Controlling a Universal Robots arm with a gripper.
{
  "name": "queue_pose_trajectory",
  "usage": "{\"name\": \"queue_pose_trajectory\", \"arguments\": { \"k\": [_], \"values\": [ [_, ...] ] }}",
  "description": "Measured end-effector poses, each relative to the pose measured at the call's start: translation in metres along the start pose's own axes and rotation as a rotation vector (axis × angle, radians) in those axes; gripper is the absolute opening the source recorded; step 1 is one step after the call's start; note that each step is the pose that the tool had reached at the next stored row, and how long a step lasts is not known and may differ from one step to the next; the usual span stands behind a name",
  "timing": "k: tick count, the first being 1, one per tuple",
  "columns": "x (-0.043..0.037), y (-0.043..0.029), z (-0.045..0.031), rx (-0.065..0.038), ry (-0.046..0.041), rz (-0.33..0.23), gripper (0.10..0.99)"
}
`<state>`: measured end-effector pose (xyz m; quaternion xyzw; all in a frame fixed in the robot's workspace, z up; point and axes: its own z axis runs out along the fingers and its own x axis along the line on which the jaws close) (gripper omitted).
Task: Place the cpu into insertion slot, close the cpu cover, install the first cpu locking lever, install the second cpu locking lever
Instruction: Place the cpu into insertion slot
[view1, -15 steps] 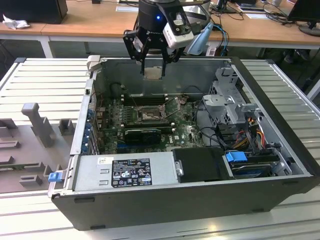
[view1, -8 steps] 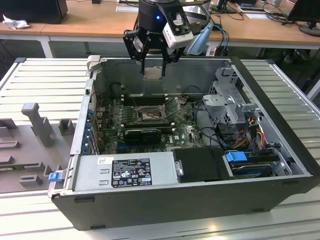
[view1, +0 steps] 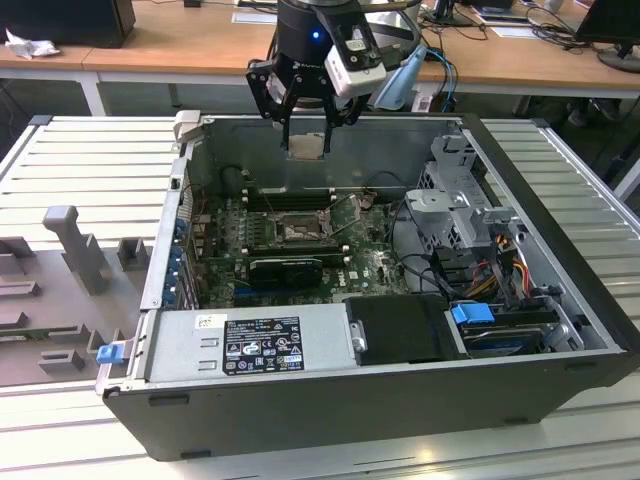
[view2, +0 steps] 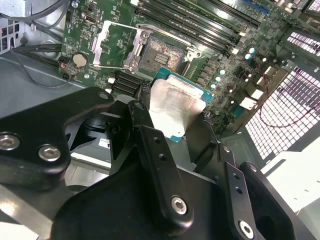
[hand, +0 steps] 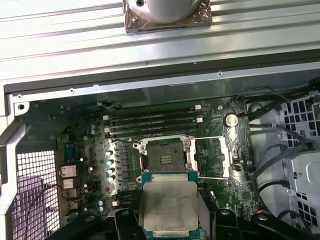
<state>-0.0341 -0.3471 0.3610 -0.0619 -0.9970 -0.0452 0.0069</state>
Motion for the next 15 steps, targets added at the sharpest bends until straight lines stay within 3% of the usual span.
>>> {"name": "queue_pose_trajectory", "arguments": {
  "k": [15],
  "values": [
    [0.0000,0.0000,0.0003,-0.001,-0.0043,0.048,0.525]
  ]
}}
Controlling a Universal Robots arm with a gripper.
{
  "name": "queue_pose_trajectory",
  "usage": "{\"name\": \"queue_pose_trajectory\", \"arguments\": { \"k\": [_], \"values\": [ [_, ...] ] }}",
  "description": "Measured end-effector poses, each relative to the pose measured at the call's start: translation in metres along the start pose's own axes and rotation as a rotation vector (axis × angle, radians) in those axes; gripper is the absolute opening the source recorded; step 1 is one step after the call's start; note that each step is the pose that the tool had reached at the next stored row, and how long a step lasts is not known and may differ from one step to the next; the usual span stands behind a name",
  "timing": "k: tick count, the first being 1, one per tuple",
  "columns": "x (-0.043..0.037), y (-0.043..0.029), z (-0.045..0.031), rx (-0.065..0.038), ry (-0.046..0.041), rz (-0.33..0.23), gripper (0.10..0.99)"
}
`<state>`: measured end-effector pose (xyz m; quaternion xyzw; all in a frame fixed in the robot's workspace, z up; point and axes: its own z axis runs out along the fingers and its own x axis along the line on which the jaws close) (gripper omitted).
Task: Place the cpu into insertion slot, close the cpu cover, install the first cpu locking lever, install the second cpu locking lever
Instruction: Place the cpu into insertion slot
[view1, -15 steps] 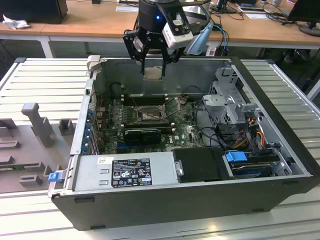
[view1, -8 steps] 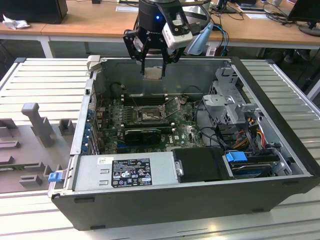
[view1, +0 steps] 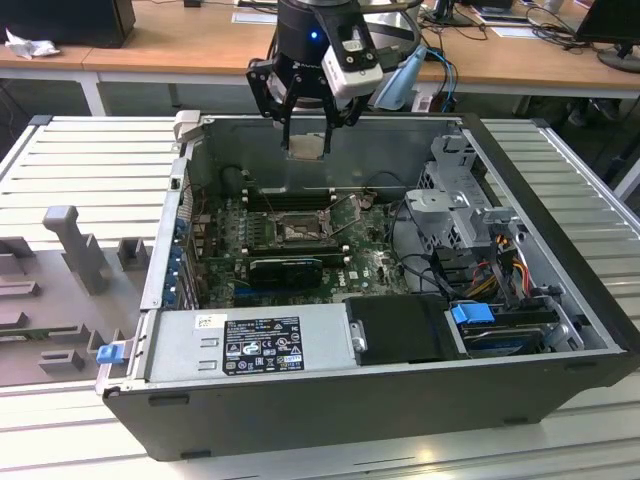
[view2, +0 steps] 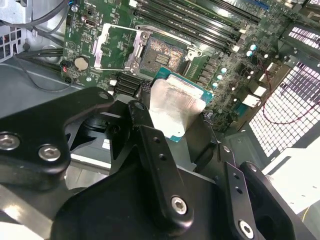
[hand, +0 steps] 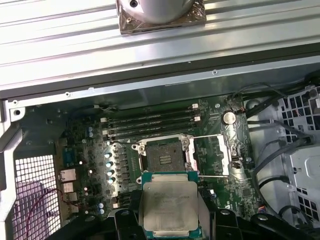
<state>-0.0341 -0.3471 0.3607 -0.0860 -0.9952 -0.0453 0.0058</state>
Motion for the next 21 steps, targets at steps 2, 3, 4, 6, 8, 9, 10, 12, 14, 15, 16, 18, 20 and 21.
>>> {"name": "queue_pose_trajectory", "arguments": {
  "k": [2,3,4,6,8,9,10,12,14,15,16,18,20,21],
  "values": [
    [0.0000,0.0000,0.0004,-0.001,-0.0021,0.022,0.525],
    [0.0000,0.0000,0.0006,-0.001,-0.0035,0.038,0.525],
    [0.0000,-0.0001,0.0007,-0.001,-0.0047,0.052,0.525],
    [0.0000,-0.0001,0.0011,-0.002,-0.0072,0.080,0.525],
    [0.0000,-0.0001,0.0013,-0.002,-0.0089,0.099,0.525],
    [0.0000,-0.0001,0.0014,-0.002,-0.0094,0.104,0.525],
    [0.0000,-0.0001,0.0014,-0.002,-0.0099,0.110,0.525],
    [0.0000,-0.0001,0.0017,-0.002,-0.0116,0.127,0.525],
    [0.0000,-0.0002,0.0019,-0.002,-0.0130,0.141,0.525],
    [0.0000,-0.0002,0.0020,-0.001,-0.0134,0.146,0.525],
    [-0.0001,-0.0002,0.0020,-0.001,-0.0141,0.154,0.525],
    [-0.0001,-0.0002,0.0022,-0.002,-0.0148,0.160,0.525],
    [-0.0001,-0.0002,0.0024,-0.002,-0.0155,0.168,0.525],
    [0.0000,-0.0002,0.0025,-0.002,-0.0160,0.174,0.525]
  ]
}}
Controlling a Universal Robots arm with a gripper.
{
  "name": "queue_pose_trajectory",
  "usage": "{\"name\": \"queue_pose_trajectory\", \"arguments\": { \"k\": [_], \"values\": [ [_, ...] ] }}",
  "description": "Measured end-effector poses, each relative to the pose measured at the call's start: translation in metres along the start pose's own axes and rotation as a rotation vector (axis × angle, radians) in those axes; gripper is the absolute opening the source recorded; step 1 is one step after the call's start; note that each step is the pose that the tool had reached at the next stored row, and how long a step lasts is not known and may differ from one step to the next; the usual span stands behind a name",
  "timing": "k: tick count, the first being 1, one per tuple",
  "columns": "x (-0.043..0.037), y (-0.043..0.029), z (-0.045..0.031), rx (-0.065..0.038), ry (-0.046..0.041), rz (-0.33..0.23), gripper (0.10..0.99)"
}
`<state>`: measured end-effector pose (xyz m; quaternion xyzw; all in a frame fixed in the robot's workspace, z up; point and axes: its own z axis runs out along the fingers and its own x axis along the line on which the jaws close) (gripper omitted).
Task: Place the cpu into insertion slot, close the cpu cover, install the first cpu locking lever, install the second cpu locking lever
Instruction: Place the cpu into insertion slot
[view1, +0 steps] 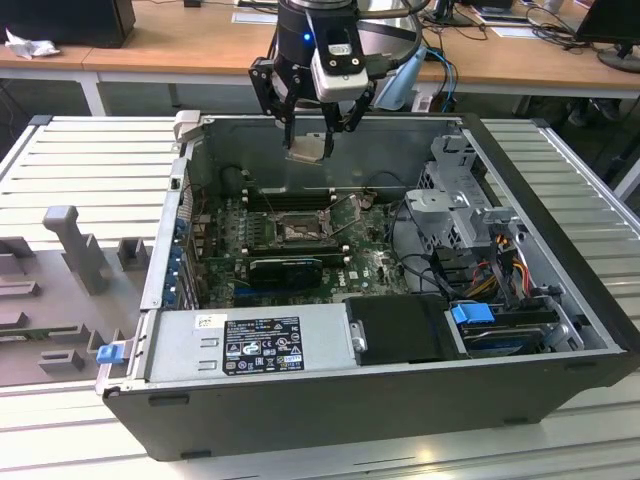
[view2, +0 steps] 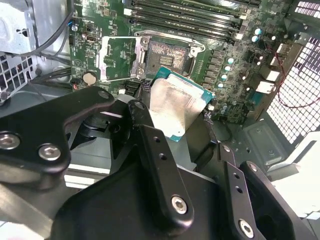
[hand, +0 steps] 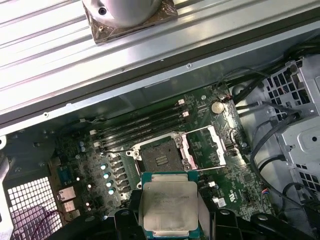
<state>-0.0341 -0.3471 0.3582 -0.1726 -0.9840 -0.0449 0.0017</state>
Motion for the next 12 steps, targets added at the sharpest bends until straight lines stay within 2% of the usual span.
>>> {"name": "queue_pose_trajectory", "arguments": {
  "k": [12],
  "values": [
    [0.0000,-0.0001,0.0008,-0.001,-0.0065,0.073,0.525]
  ]
}}
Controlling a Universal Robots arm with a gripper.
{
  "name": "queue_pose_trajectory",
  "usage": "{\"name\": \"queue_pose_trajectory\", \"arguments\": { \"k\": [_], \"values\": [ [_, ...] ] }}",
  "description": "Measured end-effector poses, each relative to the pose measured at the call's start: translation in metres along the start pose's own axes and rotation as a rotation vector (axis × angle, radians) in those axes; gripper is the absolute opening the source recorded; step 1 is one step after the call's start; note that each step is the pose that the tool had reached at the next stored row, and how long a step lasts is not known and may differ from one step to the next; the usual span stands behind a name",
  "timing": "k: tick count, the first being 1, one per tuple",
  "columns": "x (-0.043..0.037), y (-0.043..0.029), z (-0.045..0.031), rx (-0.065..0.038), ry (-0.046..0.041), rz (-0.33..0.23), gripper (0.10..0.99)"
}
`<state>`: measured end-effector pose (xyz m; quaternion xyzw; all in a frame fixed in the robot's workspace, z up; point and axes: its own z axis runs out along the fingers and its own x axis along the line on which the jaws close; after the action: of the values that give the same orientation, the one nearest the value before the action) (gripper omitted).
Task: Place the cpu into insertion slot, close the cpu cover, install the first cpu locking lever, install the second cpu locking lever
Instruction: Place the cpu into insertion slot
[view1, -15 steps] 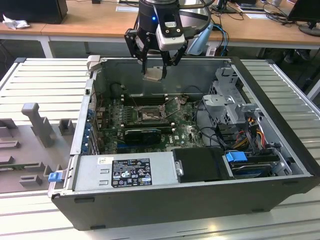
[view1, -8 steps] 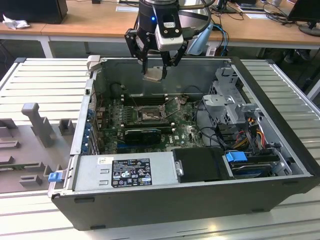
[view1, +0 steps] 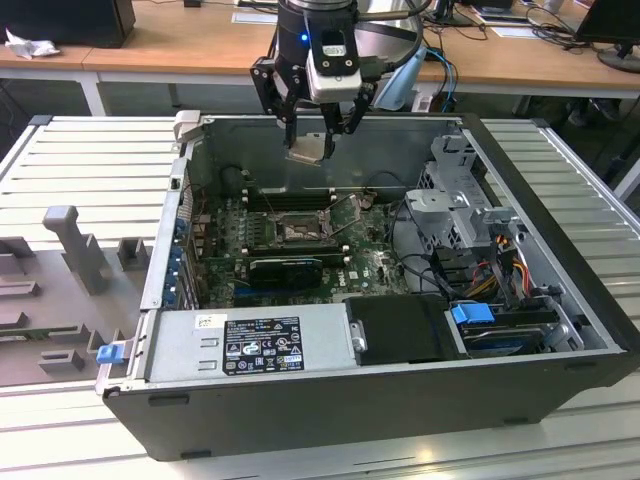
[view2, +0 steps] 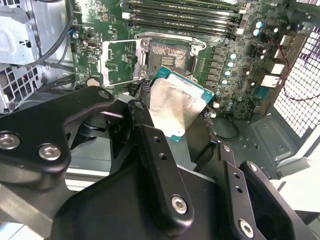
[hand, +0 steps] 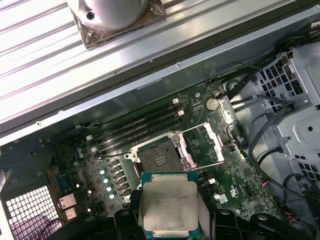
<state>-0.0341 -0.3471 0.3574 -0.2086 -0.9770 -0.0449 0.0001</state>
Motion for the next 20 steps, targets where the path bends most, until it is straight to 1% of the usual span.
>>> {"name": "queue_pose_trajectory", "arguments": {
  "k": [6,20],
  "values": [
    [0.0000,0.0000,0.0003,0.000,-0.0024,0.027,0.525],
    [0.0000,-0.0001,0.0006,-0.001,-0.0062,0.070,0.525]
  ]
}}
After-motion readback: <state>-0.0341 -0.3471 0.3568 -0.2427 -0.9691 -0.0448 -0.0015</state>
